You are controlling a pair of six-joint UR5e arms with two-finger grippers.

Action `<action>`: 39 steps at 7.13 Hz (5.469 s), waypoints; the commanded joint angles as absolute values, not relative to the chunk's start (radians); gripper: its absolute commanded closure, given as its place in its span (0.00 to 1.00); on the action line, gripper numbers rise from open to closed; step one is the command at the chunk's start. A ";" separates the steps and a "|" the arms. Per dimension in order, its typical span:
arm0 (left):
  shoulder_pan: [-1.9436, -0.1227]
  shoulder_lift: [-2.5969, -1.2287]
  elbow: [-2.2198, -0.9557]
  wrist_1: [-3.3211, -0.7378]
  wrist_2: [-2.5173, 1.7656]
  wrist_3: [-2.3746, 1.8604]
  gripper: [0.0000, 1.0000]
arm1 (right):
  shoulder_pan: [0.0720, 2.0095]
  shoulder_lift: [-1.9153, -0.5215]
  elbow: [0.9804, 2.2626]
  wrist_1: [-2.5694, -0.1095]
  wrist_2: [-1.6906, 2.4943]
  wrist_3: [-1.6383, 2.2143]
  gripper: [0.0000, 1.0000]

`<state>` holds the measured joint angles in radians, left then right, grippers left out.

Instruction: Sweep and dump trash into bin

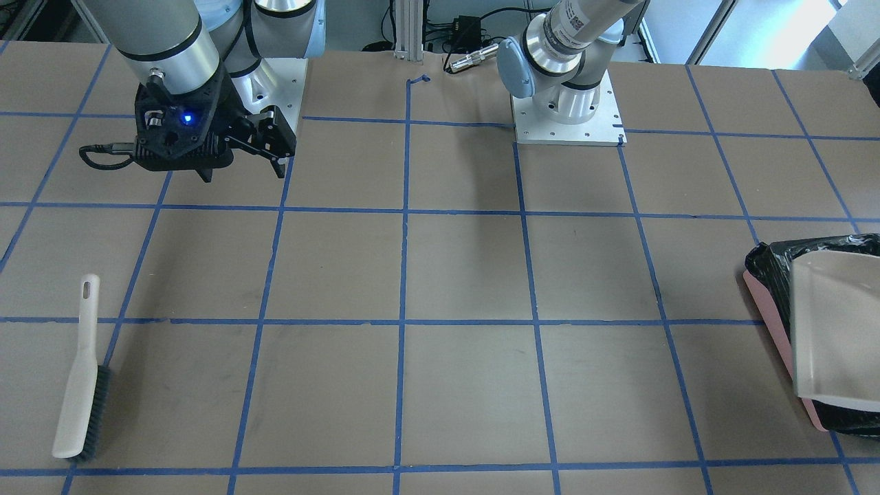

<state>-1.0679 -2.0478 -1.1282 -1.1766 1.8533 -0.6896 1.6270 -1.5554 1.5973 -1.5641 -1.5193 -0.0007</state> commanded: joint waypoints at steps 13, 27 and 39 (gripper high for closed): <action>-1.394 -2.210 -1.229 -1.421 1.877 -1.427 1.00 | 1.562 -1.551 1.620 -1.614 -1.604 -0.043 0.00; -1.483 -2.187 -1.368 -1.221 1.953 -1.414 0.22 | 1.566 -1.640 1.606 -1.597 -1.555 -0.023 0.00; -1.451 -1.982 -1.315 -1.133 1.791 -0.648 0.00 | 1.566 -1.614 1.598 -1.509 -1.546 -0.020 0.00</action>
